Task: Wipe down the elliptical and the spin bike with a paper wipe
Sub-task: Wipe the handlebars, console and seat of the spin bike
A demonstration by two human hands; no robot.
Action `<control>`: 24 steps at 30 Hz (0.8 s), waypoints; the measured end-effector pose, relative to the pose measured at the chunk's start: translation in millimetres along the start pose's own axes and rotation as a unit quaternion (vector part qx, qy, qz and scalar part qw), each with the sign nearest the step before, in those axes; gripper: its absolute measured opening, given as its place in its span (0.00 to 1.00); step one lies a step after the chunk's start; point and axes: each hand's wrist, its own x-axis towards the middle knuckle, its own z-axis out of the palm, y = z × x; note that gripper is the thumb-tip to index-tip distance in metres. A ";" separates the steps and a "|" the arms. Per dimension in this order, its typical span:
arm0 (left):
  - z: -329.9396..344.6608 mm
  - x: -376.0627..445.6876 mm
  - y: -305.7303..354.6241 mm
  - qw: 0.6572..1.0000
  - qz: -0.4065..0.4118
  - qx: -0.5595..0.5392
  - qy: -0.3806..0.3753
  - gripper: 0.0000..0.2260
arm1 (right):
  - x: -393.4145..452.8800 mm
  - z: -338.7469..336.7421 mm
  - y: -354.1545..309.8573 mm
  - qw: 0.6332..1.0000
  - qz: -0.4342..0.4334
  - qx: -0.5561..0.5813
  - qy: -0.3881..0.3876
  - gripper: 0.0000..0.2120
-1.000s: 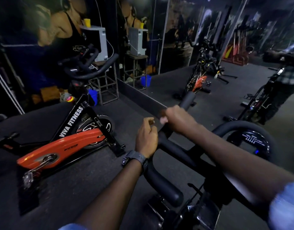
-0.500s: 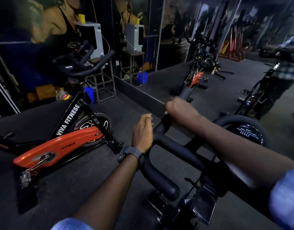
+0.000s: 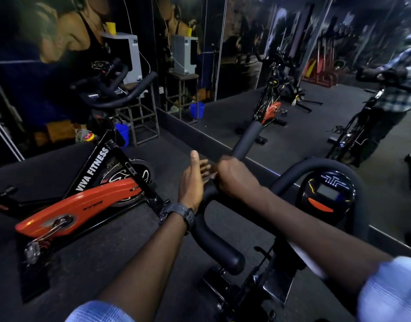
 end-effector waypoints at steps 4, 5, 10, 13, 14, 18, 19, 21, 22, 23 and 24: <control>-6.4 1.9 0.5 0.995 -0.048 -0.092 -0.003 0.38 | -27.7 7.2 -31.7 0.990 -0.112 0.058 -0.059 0.12; -10.3 1.2 -0.3 0.992 -0.056 -0.114 -0.006 0.39 | -23.1 6.0 -29.3 0.991 -0.109 0.060 -0.056 0.11; -23.8 -14.3 -6.5 0.987 -0.060 -0.151 -0.008 0.42 | -10.7 12.1 -26.5 0.998 -0.058 0.027 0.015 0.09; -33.9 -24.8 -15.8 0.985 -0.053 -0.163 -0.007 0.44 | -46.1 19.2 -50.2 0.980 -0.167 0.102 -0.040 0.11; -37.2 -28.7 -19.1 0.983 -0.051 -0.175 -0.007 0.44 | -46.9 17.7 -48.7 0.977 -0.178 0.101 -0.054 0.11; -39.8 -42.8 -23.4 0.970 -0.037 -0.240 0.001 0.43 | -2.0 19.2 -26.8 0.997 -0.079 0.024 -0.013 0.11; -40.1 -45.9 -23.9 0.969 -0.033 -0.245 0.007 0.43 | -1.8 20.3 -28.4 0.996 -0.082 0.015 -0.017 0.11; -42.9 -50.3 -24.7 0.972 -0.030 -0.233 0.009 0.43 | -27.2 17.4 -42.9 0.985 -0.168 0.018 -0.045 0.12; -44.7 -52.5 -25.8 0.973 -0.029 -0.229 0.009 0.43 | -50.1 13.9 -50.2 0.970 -0.228 0.056 -0.058 0.13; -46.4 -54.7 -27.5 0.972 -0.028 -0.231 0.010 0.44 | -67.5 12.7 -52.8 0.955 -0.267 0.089 -0.093 0.13; -47.2 -56.5 -27.9 0.972 -0.027 -0.232 0.011 0.45 | -72.3 10.4 -52.1 0.944 -0.290 0.102 -0.119 0.13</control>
